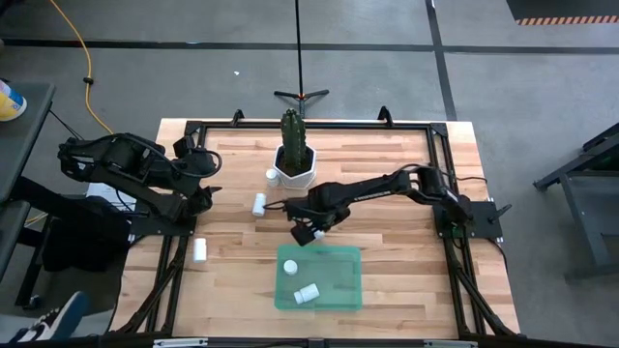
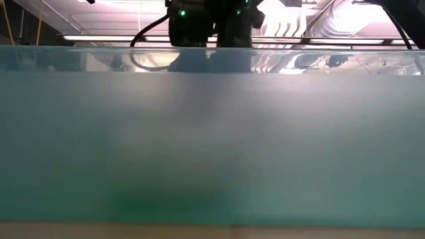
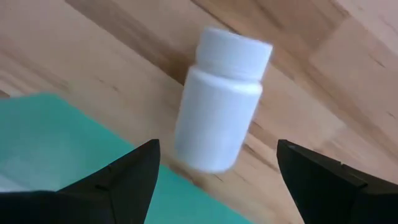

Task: Pick and place pill bottles into a basket
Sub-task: Put the white pill bottle into the green bin

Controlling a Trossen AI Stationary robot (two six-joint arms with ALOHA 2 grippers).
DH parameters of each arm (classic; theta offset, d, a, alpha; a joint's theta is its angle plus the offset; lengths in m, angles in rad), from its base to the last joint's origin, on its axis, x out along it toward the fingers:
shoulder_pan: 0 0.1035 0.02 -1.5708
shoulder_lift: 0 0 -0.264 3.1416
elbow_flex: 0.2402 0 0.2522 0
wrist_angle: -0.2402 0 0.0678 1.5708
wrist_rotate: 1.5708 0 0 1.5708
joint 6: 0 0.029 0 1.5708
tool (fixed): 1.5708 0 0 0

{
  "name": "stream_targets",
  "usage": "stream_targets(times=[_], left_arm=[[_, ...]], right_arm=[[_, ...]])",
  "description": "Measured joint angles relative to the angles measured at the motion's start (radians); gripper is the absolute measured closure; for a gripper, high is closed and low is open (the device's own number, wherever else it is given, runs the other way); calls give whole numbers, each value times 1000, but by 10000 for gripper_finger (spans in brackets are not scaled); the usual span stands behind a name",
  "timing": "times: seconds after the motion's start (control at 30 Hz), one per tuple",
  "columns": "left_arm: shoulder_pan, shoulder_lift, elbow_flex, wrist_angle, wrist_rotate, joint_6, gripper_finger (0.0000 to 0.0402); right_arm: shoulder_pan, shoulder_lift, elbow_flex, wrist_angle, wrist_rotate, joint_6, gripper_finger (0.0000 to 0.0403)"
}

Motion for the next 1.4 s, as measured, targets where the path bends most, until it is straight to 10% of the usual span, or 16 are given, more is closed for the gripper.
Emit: stream_targets(times=[0.63,1.4], left_arm=[[0,0,0,0,18,-6,64],[0,0,0,0,17,-14,64]], right_arm=[[-14,77,2,167,-77,8,95],[-47,81,0,182,-159,-275,195]])
